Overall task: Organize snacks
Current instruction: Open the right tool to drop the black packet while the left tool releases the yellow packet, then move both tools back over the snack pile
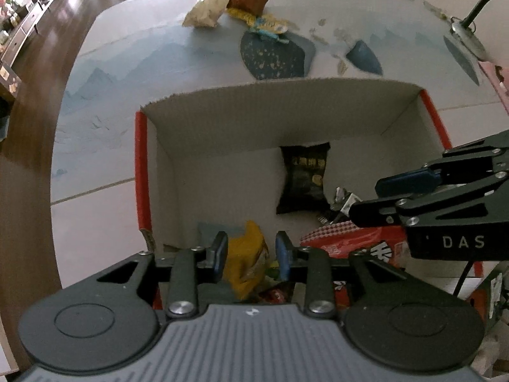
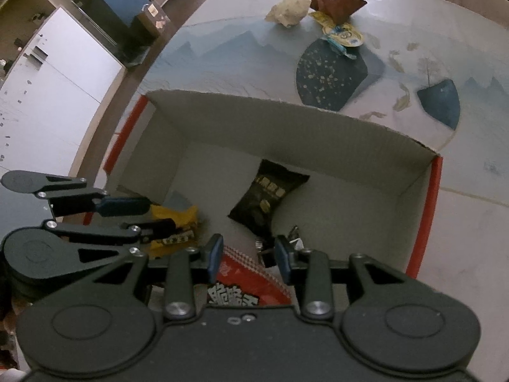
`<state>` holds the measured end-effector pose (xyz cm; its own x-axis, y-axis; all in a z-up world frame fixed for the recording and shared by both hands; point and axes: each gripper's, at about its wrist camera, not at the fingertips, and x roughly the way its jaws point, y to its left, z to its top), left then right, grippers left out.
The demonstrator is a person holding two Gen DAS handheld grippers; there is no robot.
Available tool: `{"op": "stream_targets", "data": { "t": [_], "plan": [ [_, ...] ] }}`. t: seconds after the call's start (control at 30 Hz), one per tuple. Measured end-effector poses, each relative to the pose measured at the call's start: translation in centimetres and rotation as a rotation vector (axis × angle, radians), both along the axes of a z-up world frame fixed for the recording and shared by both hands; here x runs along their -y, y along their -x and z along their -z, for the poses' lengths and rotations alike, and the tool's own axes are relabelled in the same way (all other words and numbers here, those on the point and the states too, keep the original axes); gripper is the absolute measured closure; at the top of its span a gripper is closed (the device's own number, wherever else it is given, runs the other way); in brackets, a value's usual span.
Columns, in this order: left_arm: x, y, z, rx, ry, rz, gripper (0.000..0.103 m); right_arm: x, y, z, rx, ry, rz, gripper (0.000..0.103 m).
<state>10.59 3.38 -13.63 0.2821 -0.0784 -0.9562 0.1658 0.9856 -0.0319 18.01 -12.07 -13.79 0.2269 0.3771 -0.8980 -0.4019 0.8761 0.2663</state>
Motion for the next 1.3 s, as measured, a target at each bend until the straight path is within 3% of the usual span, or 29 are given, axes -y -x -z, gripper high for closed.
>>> {"op": "stream_targets", "data": {
  "t": [0.07, 0.23, 0.37, 0.5, 0.57, 0.63, 0.83, 0.9, 1.0, 1.3],
  "plan": [
    [0.0, 0.2, -0.8, 0.023, 0.01, -0.002, 0.059, 0.2, 0.2, -0.5, 0.011, -0.011, -0.004, 0.068],
    [-0.1, 0.4, -2.6, 0.056, 0.034, -0.012, 0.057, 0.4, 0.8, -2.1, 0.042, -0.042, -0.024, 0.067],
    [-0.1, 0.5, -4.3, 0.113, 0.021, -0.028, 0.047, 0.7, 1.2, -3.7, 0.077, -0.067, -0.025, 0.066],
    [0.0, 0.2, -6.1, 0.162, 0.023, -0.047, 0.047, 1.3, 0.9, -5.2, 0.086, -0.091, -0.018, 0.062],
    [-0.1, 0.0, -6.9, 0.182, 0.029, -0.056, 0.044, 1.5, 0.8, -5.9, 0.105, -0.093, -0.019, 0.057],
    [-0.2, -0.4, -7.5, 0.2, 0.033, -0.061, 0.04, 1.8, 0.5, -6.6, 0.13, -0.091, -0.015, 0.045],
    [-0.1, -2.0, -9.0, 0.231, 0.044, -0.072, 0.036, 2.8, -0.8, -8.4, 0.183, -0.091, -0.008, 0.023],
    [0.0, -2.6, -9.3, 0.24, 0.051, -0.078, 0.031, 3.2, -1.5, -9.0, 0.199, -0.088, -0.008, 0.022],
    [0.4, -3.9, -9.7, 0.246, 0.042, -0.088, 0.03, 3.7, -2.8, -9.9, 0.221, -0.085, -0.005, 0.007],
    [1.3, -9.4, -9.8, 0.225, 0.029, -0.16, 0.027, 5.0, -9.1, -12.2, 0.279, -0.07, 0.024, 0.001]
  ]
}}
